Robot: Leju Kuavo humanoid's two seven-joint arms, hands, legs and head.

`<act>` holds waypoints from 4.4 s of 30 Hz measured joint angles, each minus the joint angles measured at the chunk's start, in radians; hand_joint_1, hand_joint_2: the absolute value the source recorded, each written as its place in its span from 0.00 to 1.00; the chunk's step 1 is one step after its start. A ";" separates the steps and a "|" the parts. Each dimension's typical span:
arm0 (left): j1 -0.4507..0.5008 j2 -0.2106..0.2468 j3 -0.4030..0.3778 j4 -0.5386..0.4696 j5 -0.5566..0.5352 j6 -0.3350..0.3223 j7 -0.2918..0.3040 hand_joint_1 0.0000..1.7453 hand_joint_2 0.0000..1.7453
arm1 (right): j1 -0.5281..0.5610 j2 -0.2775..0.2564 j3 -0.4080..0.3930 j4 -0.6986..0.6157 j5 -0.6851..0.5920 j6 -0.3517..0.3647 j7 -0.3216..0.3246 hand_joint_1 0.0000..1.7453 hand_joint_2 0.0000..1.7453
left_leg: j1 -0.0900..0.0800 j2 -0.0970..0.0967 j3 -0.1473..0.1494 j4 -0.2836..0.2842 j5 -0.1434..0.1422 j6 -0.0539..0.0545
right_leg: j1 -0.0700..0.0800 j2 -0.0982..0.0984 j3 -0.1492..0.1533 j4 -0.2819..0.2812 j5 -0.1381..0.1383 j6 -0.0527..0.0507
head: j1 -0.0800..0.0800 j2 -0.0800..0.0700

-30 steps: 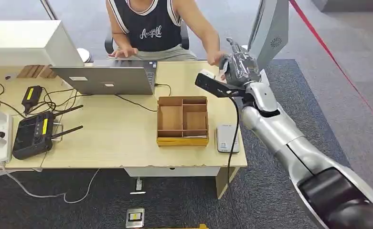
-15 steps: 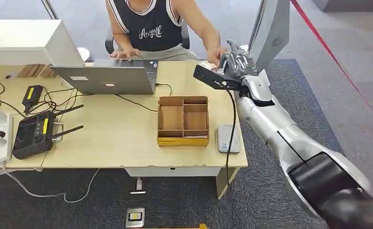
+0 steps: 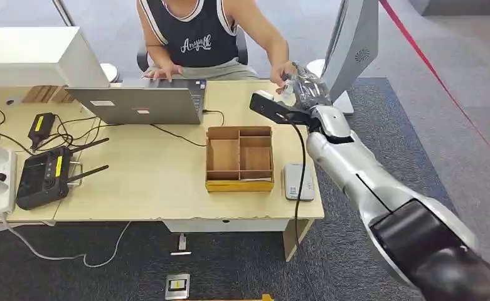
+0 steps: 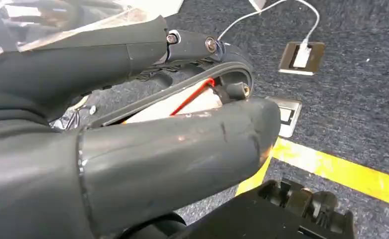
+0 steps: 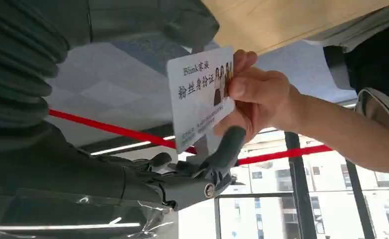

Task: Pass the card to the sensor for recognition and then transmit it.

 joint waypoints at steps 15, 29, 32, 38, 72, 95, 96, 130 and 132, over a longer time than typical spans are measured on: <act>0.013 0.000 0.037 0.000 -0.046 -0.005 -0.002 0.00 0.00 | 0.034 -0.022 -0.018 -0.070 -0.178 -0.016 -0.076 0.00 0.00 | 0.000 0.000 0.000 0.000 0.001 0.001 | 0.000 0.000 0.000 0.000 0.000 0.000 | 0.000 0.000; 0.031 0.003 0.102 0.000 -0.065 0.004 0.015 0.00 0.00 | 0.301 -0.178 -0.034 -0.567 -0.477 0.267 0.059 0.00 1.00 | 0.000 0.000 0.001 0.000 0.000 0.001 | 0.000 0.000 0.000 -0.001 0.000 0.000 | -0.001 0.000; 0.033 0.004 0.110 0.000 -0.065 0.007 0.016 0.00 0.00 | 0.340 -0.205 -0.035 -0.649 -0.474 0.270 0.062 0.00 1.00 | 0.000 0.000 0.001 0.000 0.000 0.001 | 0.000 0.000 0.001 -0.001 0.000 0.000 | 0.000 0.000; 0.035 0.004 0.125 0.000 -0.065 0.013 0.016 0.00 0.00 | 0.399 -0.250 -0.040 -0.773 -0.463 0.276 0.070 0.00 1.00 | 0.000 0.001 0.002 0.000 0.000 0.001 | 0.000 0.000 0.001 -0.001 0.000 0.000 | -0.001 0.000; 0.017 -0.003 0.138 -0.008 -0.140 -0.027 0.022 0.00 0.00 | 0.613 -0.198 0.042 -0.898 -0.018 0.314 0.135 0.00 1.00 | 0.000 0.001 0.000 0.000 0.001 0.001 | 0.000 0.000 0.000 0.000 0.000 0.000 | -0.001 0.000; 0.023 -0.011 0.143 -0.009 -0.170 -0.024 0.037 0.00 0.00 | 0.608 -0.124 0.051 -0.765 0.064 0.152 0.152 0.00 1.00 | 0.000 0.001 0.000 -0.001 0.001 0.001 | 0.000 0.000 0.001 0.000 0.000 0.000 | -0.001 0.000; 0.023 -0.012 0.143 -0.009 -0.172 -0.024 0.039 0.00 0.00 | 0.604 -0.120 0.051 -0.750 0.065 0.144 0.150 0.00 1.00 | 0.000 0.001 0.000 0.000 0.001 0.001 | 0.000 0.000 0.001 0.000 0.000 0.000 | -0.001 0.000; 0.031 -0.027 0.143 -0.012 -0.206 -0.030 0.045 0.00 0.00 | 0.497 -0.057 0.028 -0.457 0.172 -0.048 0.119 0.00 1.00 | 0.000 0.001 0.000 0.000 0.001 0.001 | 0.000 0.000 0.001 0.000 0.000 0.000 | 0.000 0.000; 0.031 -0.027 0.143 -0.012 -0.209 -0.031 0.045 0.00 0.00 | 0.492 -0.049 0.026 -0.432 0.186 -0.059 0.115 0.00 1.00 | 0.000 0.001 0.000 0.000 0.001 0.001 | 0.000 0.000 0.000 0.000 0.000 0.000 | -0.001 0.000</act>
